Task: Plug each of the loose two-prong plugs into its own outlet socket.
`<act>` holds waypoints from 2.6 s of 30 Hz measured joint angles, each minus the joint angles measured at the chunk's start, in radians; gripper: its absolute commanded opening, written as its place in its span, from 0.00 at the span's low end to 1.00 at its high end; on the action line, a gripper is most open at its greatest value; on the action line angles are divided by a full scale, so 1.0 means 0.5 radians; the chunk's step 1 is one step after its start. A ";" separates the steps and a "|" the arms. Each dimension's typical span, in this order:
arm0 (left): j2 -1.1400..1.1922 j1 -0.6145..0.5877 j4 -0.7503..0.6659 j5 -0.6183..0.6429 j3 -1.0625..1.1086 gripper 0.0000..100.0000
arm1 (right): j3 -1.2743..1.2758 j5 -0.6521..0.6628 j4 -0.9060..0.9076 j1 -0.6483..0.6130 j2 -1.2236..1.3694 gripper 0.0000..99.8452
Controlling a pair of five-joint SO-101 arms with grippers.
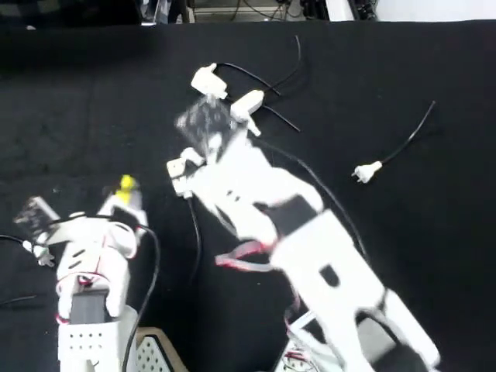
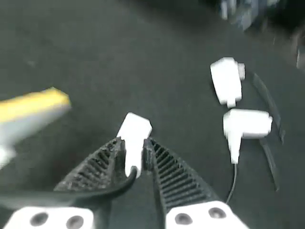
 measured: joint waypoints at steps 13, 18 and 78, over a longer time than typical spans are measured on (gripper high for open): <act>0.000 -0.506 0.163 0.003 0.000 0.13 | -0.390 0.936 -0.258 0.012 1.206 0.01; 0.000 -0.506 0.163 0.003 0.000 0.13 | -0.473 1.421 -0.359 0.012 1.381 0.01; 2.234 -0.147 0.374 -0.153 -1.694 0.13 | -0.635 1.715 1.007 0.976 0.629 0.01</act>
